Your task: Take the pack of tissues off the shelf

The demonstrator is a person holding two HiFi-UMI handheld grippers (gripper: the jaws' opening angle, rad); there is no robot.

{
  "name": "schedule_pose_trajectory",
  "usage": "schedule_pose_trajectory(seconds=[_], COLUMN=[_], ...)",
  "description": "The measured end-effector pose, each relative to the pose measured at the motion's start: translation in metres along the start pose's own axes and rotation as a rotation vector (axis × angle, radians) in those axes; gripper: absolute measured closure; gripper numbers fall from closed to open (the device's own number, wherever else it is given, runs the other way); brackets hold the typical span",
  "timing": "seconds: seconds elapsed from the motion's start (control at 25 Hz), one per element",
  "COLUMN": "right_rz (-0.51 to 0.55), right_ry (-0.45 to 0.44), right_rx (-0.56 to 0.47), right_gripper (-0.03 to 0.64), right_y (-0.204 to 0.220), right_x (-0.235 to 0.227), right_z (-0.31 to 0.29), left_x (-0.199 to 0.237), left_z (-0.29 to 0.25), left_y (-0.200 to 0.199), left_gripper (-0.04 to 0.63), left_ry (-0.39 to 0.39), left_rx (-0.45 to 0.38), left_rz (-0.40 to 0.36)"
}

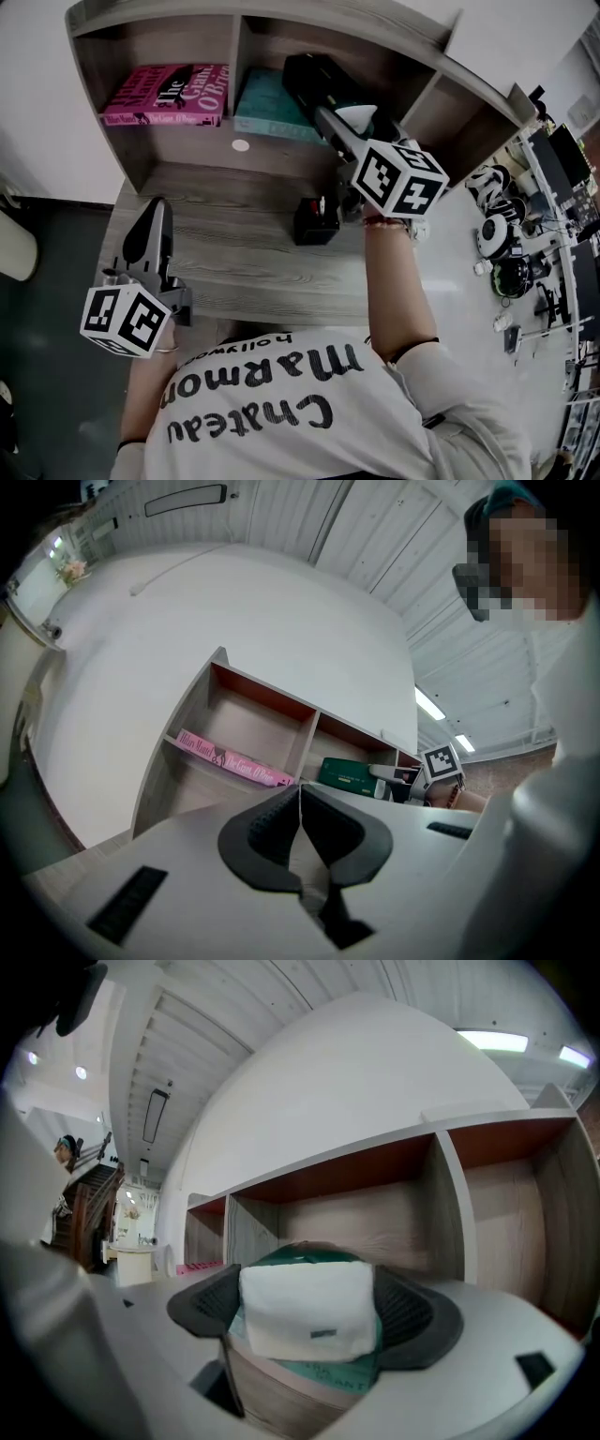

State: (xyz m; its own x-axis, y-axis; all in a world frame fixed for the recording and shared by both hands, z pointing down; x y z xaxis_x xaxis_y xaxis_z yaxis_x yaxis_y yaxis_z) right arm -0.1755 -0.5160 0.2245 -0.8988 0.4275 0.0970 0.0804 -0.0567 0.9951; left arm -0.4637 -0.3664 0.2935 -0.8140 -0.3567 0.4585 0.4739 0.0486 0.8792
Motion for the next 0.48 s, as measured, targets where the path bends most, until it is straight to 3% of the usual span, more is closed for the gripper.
schedule_pose_trajectory(seconds=[0.48], right_rz=[-0.002], right_ry=[0.068], right_rx=[-0.021], right_gripper=[0.247], right_y=[-0.003], right_x=[-0.0005], right_z=[0.0038], left_x=[0.0059], left_z=[0.0096], left_y=[-0.0105], left_gripper=[0.574], left_ry=[-0.017], left_rx=[-0.024], left_rz=[-0.014])
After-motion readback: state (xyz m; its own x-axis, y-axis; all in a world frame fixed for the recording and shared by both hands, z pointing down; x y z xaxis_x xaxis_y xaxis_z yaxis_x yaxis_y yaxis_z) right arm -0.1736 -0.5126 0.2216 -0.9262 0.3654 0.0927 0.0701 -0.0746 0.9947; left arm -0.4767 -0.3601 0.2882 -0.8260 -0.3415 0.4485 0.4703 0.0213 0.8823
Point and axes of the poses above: the fingertips, and each gripper's own axes: z backward along the fingers, x to its left, y out of its underside, the point moved 3 cm from there along z, backward along the fingers, and after that the axes turned 9 degrees about z, right-handed, at the moved point
